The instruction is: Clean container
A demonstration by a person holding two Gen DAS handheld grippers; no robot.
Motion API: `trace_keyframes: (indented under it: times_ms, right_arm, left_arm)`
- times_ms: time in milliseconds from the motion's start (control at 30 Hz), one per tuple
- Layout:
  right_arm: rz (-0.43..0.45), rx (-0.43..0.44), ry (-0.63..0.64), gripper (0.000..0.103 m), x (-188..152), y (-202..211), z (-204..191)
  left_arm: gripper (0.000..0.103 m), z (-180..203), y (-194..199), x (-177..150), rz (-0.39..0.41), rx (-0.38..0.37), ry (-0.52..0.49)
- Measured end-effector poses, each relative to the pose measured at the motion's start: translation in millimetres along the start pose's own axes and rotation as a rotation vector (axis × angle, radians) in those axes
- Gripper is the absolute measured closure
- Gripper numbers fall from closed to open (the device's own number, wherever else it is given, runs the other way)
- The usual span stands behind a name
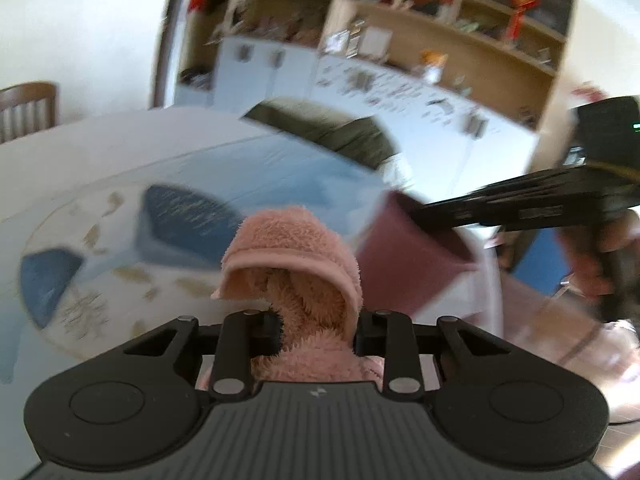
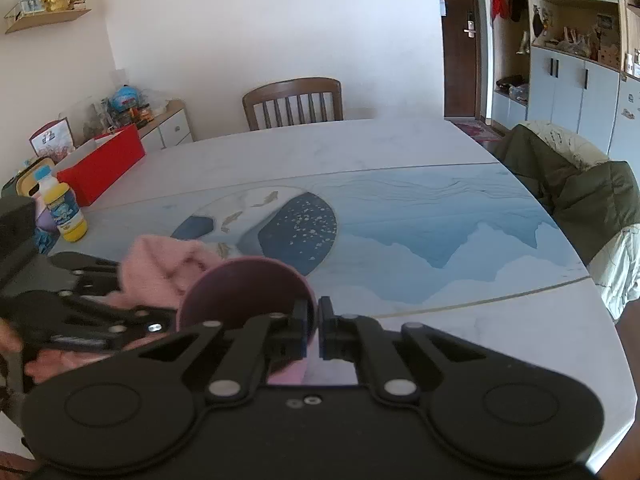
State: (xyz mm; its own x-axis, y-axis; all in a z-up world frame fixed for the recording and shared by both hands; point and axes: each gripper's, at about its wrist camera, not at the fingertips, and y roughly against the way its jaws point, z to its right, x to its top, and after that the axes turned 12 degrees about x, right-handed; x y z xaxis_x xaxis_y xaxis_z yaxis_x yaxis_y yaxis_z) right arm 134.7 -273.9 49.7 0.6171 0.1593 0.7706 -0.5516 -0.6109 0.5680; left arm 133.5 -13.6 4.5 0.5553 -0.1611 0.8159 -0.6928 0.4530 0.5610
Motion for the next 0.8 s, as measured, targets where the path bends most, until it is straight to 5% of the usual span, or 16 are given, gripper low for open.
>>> trace_keyframes:
  times_ms: [167, 533, 800]
  right_arm:
    - [0.008, 0.012, 0.013, 0.099, 0.4, -1.9, -4.7]
    - [0.014, -0.003, 0.031, 0.099, 0.0, -2.0, -6.1]
    - [0.015, 0.012, 0.039, 0.099, 0.9, -2.6, -4.6]
  left_arm:
    - [0.074, 19.4, 11.2, 4.4, 0.029, -0.097, -0.032]
    - [0.074, 0.4, -24.4, -11.4, -0.09, -0.052, 0.013]
    - [0.074, 7.8, 24.0, -3.2, 0.025, -0.114, -0.076]
